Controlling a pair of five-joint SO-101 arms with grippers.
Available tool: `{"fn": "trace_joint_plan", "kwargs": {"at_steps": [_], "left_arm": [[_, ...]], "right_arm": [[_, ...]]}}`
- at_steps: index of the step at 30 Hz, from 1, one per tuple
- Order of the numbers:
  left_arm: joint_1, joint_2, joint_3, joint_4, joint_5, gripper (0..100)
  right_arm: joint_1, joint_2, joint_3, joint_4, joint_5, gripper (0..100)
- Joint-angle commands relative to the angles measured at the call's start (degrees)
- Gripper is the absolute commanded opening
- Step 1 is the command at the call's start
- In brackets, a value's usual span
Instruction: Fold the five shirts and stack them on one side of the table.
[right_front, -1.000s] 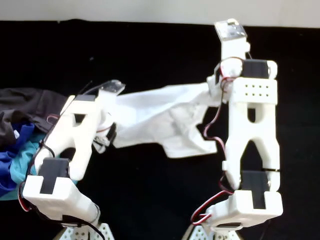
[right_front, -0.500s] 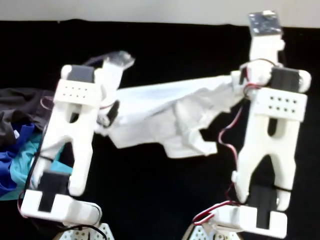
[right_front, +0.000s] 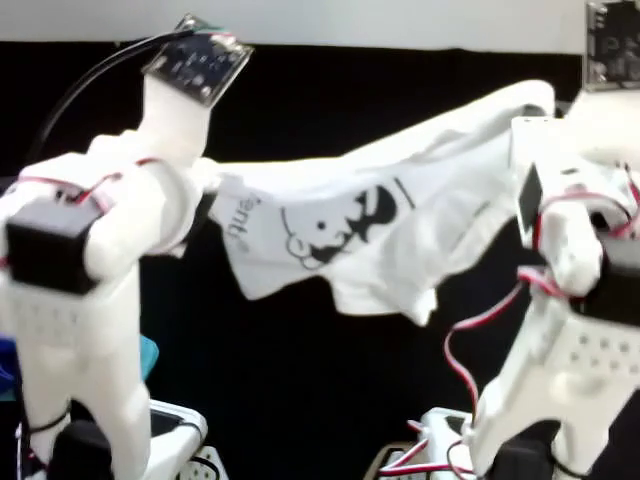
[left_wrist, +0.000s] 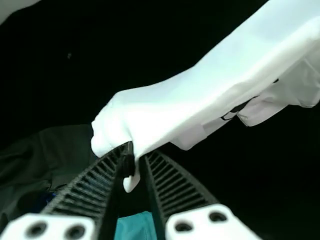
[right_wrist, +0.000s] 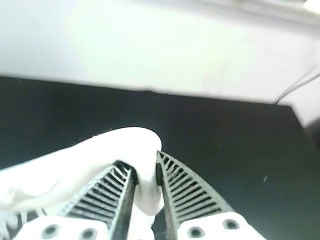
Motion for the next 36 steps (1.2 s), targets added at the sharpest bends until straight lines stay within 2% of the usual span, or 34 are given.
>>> {"fn": "trace_joint_plan", "kwargs": {"at_steps": [1, 4, 6, 14, 17, 19, 25, 29, 33, 36], "left_arm": [[1.01, -1.89, 4.44, 0.18, -0.09, 1], [1.19, -1.89, 14.81, -1.14, 0.00, 1], [1.19, -1.89, 23.16, -5.36, 0.00, 1], [1.10, -1.89, 58.07, -28.92, -0.44, 1], [0.84, -1.89, 67.56, -38.33, -0.44, 1], [0.84, -1.89, 72.13, -41.85, -0.44, 3], [0.66, -1.89, 78.55, -45.19, -0.44, 19], [-2.07, -1.89, 78.29, -45.80, -0.44, 20], [-7.78, -1.80, 78.73, -50.64, -0.53, 20], [-7.87, -1.71, 78.73, -51.69, -0.53, 20]], "right_arm": [[0.75, -1.10, -0.66, -0.75, 0.70, 0.6], [0.66, -1.10, 5.32, -0.75, 0.70, 0.6], [0.48, -1.10, 11.56, -1.19, 0.70, 0.6], [-3.21, -1.63, 41.27, -9.89, 0.53, 0.6], [-3.30, -1.63, 47.16, -12.62, 0.44, 0.6], [-3.30, -1.63, 48.66, -12.97, 0.53, 0.6], [-3.38, -1.63, 48.92, -12.79, 0.62, 0.6], [-3.38, -1.71, 48.84, -12.53, 0.62, 0.6], [-3.38, -1.71, 48.84, -12.53, 0.62, 0.6], [-3.38, -1.71, 48.84, -12.53, 0.62, 0.6]]}}
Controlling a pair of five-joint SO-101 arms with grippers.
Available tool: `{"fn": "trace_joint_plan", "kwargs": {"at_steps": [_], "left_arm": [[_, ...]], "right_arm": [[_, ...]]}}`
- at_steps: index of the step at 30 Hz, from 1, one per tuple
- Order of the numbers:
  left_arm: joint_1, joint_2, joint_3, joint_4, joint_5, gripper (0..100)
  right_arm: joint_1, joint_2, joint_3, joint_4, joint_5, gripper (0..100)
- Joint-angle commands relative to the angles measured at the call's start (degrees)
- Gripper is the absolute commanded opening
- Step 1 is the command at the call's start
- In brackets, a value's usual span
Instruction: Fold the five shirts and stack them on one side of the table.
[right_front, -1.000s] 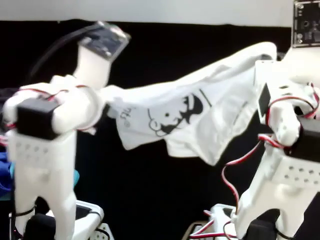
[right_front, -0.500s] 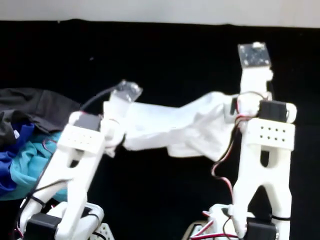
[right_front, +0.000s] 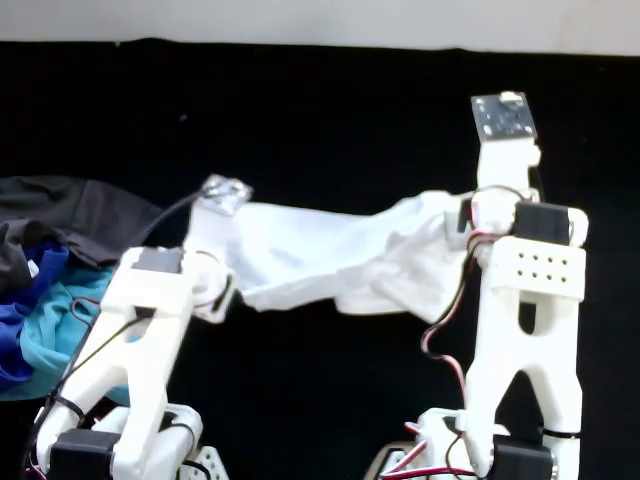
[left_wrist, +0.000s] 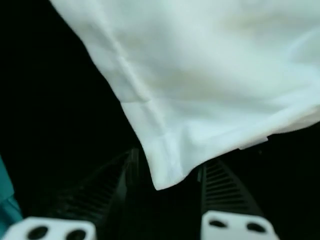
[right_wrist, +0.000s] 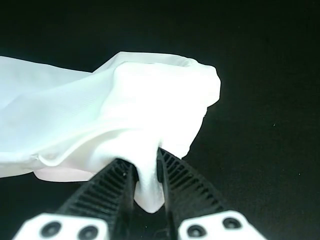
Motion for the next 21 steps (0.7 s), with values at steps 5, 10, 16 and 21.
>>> {"fn": "trace_joint_plan", "kwargs": {"at_steps": [5, 10, 16, 21], "left_arm": [[1.80, 1.63, 1.01, -1.49, -0.62, 20], [4.18, 11.82, -1.80, -2.90, -0.35, 20], [4.18, 17.80, -7.96, -0.88, -0.18, 20], [4.09, 15.69, -11.91, 3.69, -0.18, 1]], "right_arm": [[-0.57, -1.63, -0.31, -0.66, 0.70, 0.6], [-0.57, -1.63, -0.31, -0.66, 0.70, 0.6], [-0.57, -1.63, -0.31, -0.57, 0.70, 0.6], [-0.57, -1.80, -0.31, 0.31, 0.62, 0.6]]}}
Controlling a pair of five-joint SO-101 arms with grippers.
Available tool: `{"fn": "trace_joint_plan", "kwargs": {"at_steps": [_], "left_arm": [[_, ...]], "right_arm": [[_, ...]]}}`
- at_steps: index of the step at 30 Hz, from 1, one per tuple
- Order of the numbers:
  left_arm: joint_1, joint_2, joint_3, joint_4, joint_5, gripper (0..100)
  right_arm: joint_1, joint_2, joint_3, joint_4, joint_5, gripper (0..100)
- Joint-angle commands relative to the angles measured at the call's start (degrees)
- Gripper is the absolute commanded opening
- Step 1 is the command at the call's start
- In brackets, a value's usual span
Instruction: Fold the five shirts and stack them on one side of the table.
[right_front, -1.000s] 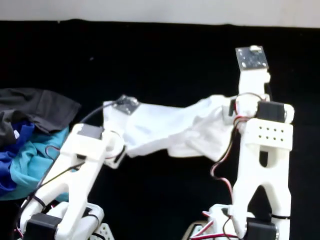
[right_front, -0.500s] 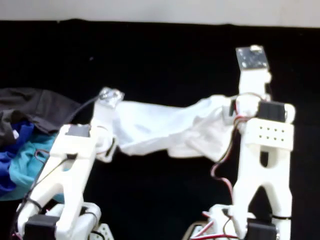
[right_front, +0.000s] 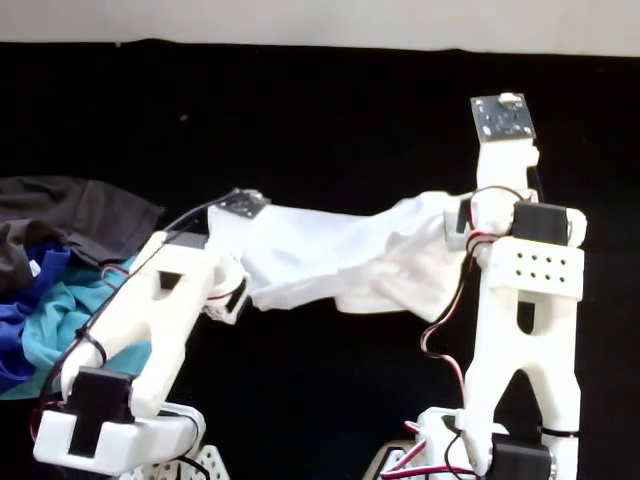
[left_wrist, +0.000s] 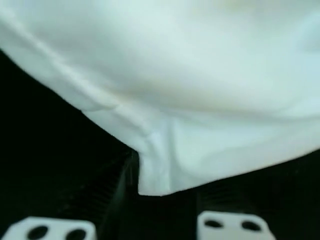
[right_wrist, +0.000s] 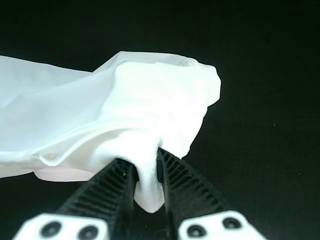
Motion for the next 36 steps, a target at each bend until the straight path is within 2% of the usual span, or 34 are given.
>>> {"fn": "trace_joint_plan", "kwargs": {"at_steps": [1, 8, 13, 19, 23, 28, 32, 36], "left_arm": [[0.31, -2.51, -4.35, 2.37, -0.18, 1], [0.31, -8.66, -8.22, 8.97, -0.18, 1], [0.22, -16.40, -14.90, 19.96, -0.18, 1], [-0.40, -28.70, -30.55, 33.85, -0.62, 1], [-5.41, -32.40, -41.54, 35.25, -2.29, 1], [-11.65, -32.48, -55.25, 39.38, -4.66, 1], [-12.09, -32.48, -64.31, 42.99, -4.66, 1], [-12.26, -32.48, -68.70, 43.78, -4.66, 1]], "right_arm": [[-0.57, -2.24, -0.31, 0.31, 0.62, 0.6], [-0.48, -11.38, 0.13, 0.75, 0.62, 0.6], [-0.31, -18.77, -1.19, 3.65, 0.35, 0.6], [-0.22, -22.20, -9.63, 3.12, 0.35, 0.6], [-0.13, -18.42, -15.16, -1.01, 0.53, 0.5], [-0.13, -13.76, -30.73, -1.89, 0.53, 0.5], [-0.13, -10.68, -43.30, -1.45, 0.70, 0.5], [-0.13, -9.71, -50.95, -1.63, 5.19, 0.5]]}}
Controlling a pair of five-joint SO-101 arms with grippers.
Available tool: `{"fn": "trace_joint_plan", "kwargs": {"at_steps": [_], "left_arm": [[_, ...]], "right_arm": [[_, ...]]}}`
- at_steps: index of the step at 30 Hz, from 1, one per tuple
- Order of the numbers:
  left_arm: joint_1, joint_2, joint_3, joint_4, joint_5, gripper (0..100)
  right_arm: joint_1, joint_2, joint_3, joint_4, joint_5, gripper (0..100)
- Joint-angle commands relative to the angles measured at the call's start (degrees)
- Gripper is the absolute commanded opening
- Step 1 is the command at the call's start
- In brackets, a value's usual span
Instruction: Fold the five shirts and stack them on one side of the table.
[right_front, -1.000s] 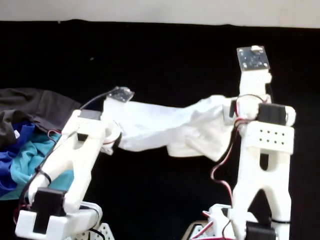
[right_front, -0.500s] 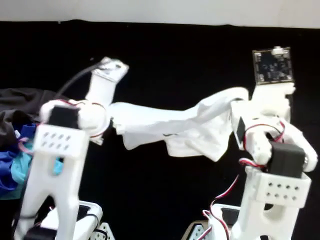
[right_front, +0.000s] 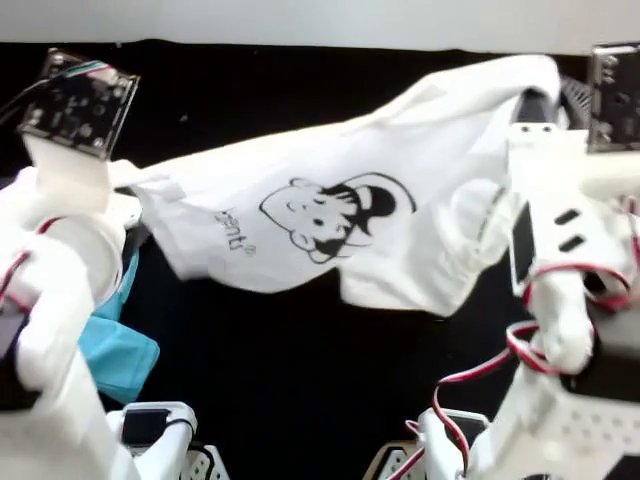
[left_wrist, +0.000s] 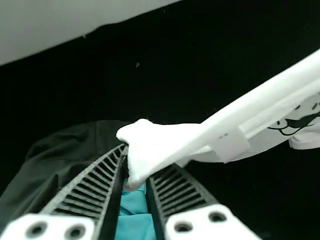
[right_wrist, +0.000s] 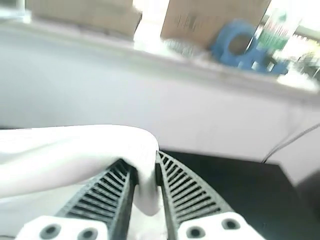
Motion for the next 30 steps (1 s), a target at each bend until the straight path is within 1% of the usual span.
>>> {"fn": "trace_joint_plan", "kwargs": {"at_steps": [1, 4, 10, 14, 22, 30], "left_arm": [[-0.66, -0.66, -4.62, 0.18, -0.44, 1], [-0.66, -0.48, -7.08, -0.09, -0.35, 1], [-0.48, -0.48, -7.69, 0.44, -0.18, 1], [-0.57, -0.84, -7.69, 3.34, -0.26, 1], [-0.57, -0.92, -1.10, 3.96, -0.35, 1], [-0.66, -1.01, -12.26, 4.13, -0.35, 1]], "right_arm": [[-0.04, 0.66, -7.69, -1.27, 3.60, 0.5], [-0.04, 0.84, -9.89, -1.36, 5.89, 0.5], [-0.04, 0.04, -11.03, 1.27, 5.98, 0.5], [-0.13, -2.59, -12.44, 4.44, 5.89, 0.5], [-0.13, -9.63, -12.00, 4.26, 5.98, 0.5], [-0.13, -12.53, -12.35, 4.44, 6.15, 0.5]]}}
